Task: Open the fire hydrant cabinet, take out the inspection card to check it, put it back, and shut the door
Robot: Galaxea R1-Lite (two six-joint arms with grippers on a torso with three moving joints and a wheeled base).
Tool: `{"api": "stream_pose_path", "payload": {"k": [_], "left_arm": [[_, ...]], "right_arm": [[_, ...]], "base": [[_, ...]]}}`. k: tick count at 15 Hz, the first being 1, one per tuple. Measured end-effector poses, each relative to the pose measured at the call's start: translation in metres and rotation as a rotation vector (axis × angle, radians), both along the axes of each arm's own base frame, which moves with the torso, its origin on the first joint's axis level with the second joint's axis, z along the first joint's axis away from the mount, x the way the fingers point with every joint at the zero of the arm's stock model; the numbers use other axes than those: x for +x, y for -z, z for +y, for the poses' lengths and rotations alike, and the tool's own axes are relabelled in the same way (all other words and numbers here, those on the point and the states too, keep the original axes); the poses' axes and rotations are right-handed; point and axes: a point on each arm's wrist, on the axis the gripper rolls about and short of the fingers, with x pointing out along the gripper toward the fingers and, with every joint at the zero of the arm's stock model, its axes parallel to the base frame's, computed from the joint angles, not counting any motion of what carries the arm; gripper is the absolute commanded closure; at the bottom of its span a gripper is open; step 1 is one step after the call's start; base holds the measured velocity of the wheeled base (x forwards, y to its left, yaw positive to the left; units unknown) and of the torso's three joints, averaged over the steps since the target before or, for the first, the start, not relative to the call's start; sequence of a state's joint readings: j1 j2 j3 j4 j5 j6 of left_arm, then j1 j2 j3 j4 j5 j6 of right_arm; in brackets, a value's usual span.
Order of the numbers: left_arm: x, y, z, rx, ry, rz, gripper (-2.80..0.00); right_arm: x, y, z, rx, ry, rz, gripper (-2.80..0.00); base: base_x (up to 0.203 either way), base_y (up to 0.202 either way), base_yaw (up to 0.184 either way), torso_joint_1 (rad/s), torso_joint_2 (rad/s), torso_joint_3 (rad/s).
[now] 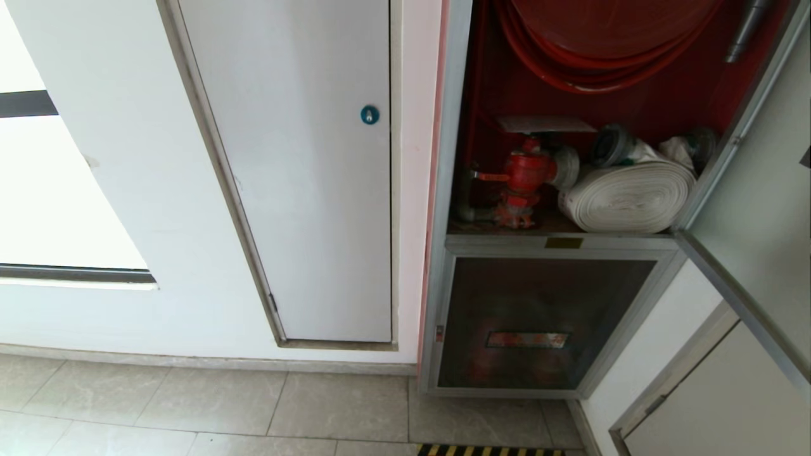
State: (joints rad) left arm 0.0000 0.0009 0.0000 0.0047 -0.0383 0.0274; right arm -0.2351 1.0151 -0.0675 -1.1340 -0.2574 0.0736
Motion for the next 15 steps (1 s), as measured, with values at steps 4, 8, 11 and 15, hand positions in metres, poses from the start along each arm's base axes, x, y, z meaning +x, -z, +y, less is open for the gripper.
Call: {"api": "stream_pose_path", "payload": {"k": [4,8,11,15], "left_arm": [[0.000,0.000,0.000,0.000,0.000,0.000,0.00],[0.000,0.000,0.000,0.000,0.000,0.000,0.00],[0.000,0.000,0.000,0.000,0.000,0.000,0.00],[0.000,0.000,0.000,0.000,0.000,0.000,0.00]], "right_arm": [[-0.029,0.001,0.023,-0.004,-0.180,-0.029,0.00],[-0.064,0.005,0.026,-0.022,-0.239,-0.008,0.00],[-0.086,0.013,0.023,-0.029,-0.182,0.023,0.00],[-0.104,0.032,0.023,-0.081,-0.174,0.042,0.00]], "base": [[0.000,0.000,0.000,0.000,0.00,0.000],[0.000,0.000,0.000,0.000,0.00,0.000],[0.000,0.000,0.000,0.000,0.00,0.000],[0.000,0.000,0.000,0.000,0.00,0.000]]}}
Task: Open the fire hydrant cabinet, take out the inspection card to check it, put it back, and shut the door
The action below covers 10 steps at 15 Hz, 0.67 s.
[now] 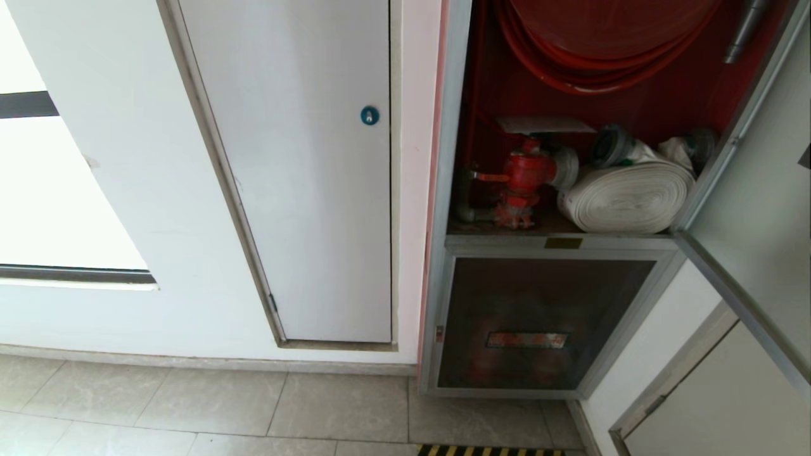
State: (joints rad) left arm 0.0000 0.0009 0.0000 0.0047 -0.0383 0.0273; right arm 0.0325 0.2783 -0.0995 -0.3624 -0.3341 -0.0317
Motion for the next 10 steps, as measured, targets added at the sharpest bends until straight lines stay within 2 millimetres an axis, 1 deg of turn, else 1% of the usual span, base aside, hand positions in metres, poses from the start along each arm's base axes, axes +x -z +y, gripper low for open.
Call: {"api": "stream_pose_path", "payload": {"k": [4,6,9,10], "left_arm": [[0.000,0.000,0.000,0.000,0.000,0.000,0.00],[0.000,0.000,0.000,0.000,0.000,0.000,0.00],[0.000,0.000,0.000,0.000,0.000,0.000,0.00],[0.000,0.000,0.000,0.000,0.000,0.000,0.00]], "right_arm": [[-0.010,0.036,0.004,-0.035,-0.178,0.076,0.00],[-0.015,0.053,0.006,-0.036,-0.239,0.127,0.00],[-0.019,0.067,0.007,-0.002,-0.273,0.196,0.00],[-0.019,0.068,0.007,-0.001,-0.279,0.196,0.00]], "base": [[0.000,0.000,0.000,0.000,0.00,0.000],[0.000,0.000,0.000,0.000,0.00,0.000],[0.000,0.000,0.000,0.000,0.00,0.000],[0.000,0.000,0.000,0.000,0.00,0.000]]}}
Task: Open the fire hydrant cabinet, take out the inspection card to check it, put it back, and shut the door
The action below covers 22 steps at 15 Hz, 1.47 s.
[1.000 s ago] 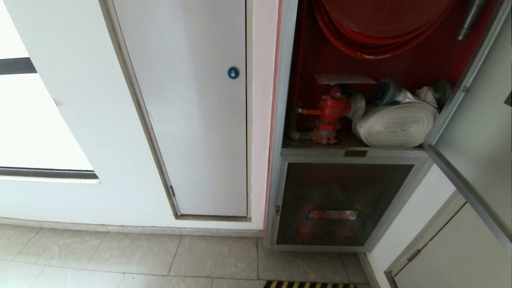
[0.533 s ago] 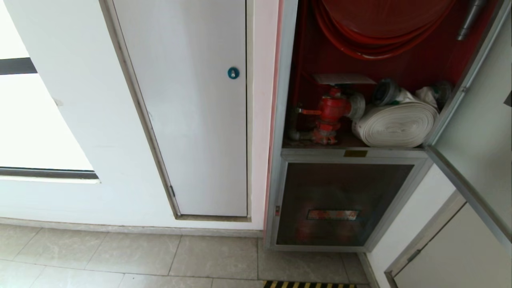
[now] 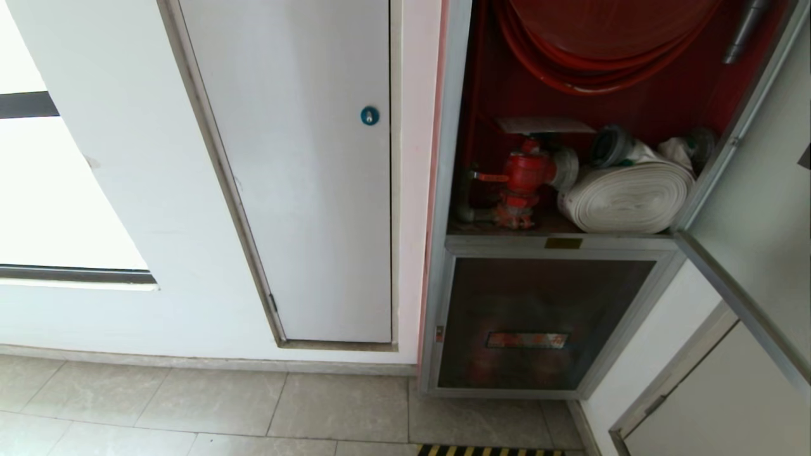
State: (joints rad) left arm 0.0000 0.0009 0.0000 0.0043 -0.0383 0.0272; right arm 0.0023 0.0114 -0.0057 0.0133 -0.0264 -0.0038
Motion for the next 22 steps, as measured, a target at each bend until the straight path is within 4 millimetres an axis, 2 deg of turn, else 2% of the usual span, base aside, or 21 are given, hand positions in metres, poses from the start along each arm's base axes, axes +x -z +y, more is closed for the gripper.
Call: {"api": "stream_pose_path", "payload": {"k": [18,22], "left_arm": [[0.0000,0.0000,0.0000,0.000,0.000,0.000,0.00],[0.0000,0.0000,0.0000,0.001,0.000,0.000,0.00]], "right_arm": [[-0.0008,0.0004,0.0001,0.016,-0.005,-0.012,0.00],[-0.0008,0.0004,0.0001,0.015,-0.006,-0.012,0.00]], "base": [[0.000,0.000,0.000,0.000,0.00,0.000],[0.149,0.000,-0.001,0.008,0.00,0.004]]}}
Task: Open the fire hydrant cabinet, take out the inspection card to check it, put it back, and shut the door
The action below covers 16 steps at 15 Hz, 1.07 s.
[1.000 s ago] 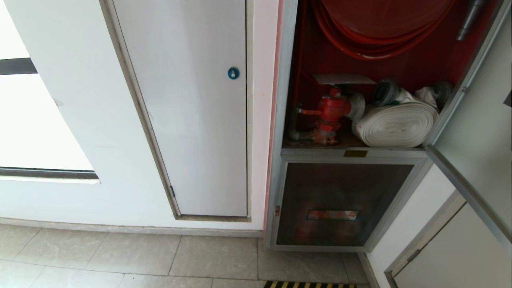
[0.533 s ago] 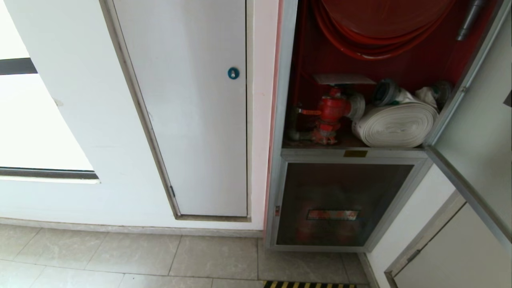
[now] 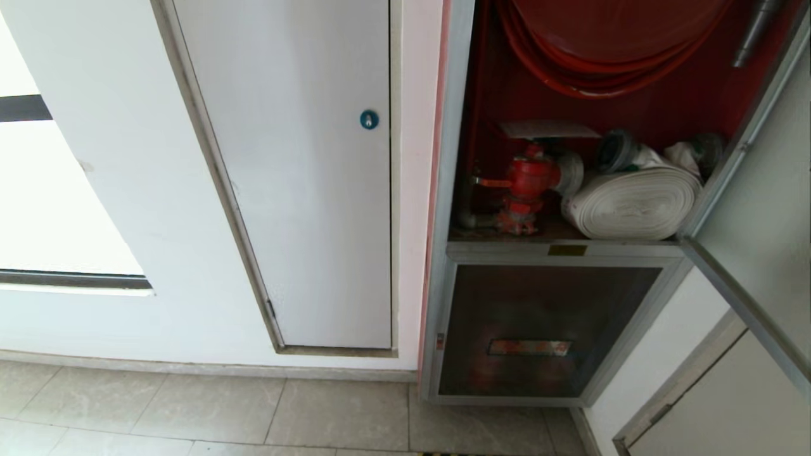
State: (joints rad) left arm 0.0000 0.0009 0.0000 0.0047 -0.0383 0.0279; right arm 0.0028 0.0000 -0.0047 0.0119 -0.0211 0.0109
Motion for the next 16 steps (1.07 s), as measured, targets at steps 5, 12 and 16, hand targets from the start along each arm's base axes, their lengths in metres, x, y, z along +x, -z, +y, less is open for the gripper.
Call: {"api": "stream_pose_path", "payload": {"k": [5,12,16], "left_arm": [[0.0000,0.0000,0.0000,0.000,0.000,0.000,0.00],[0.0000,0.0000,0.0000,0.000,0.000,0.000,0.00],[0.0000,0.0000,0.0000,-0.001,0.000,0.000,0.00]], "right_arm": [[0.0000,0.0000,0.0000,0.000,0.000,0.000,0.00],[0.0000,0.0000,0.0000,0.002,0.000,0.000,0.00],[0.0000,0.0000,0.0000,0.003,0.000,0.000,0.00]], "base": [[0.196,0.000,0.000,0.006,0.00,0.002],[0.195,0.000,0.001,0.003,0.00,0.002],[0.195,0.000,0.000,0.000,0.00,0.003]]}}
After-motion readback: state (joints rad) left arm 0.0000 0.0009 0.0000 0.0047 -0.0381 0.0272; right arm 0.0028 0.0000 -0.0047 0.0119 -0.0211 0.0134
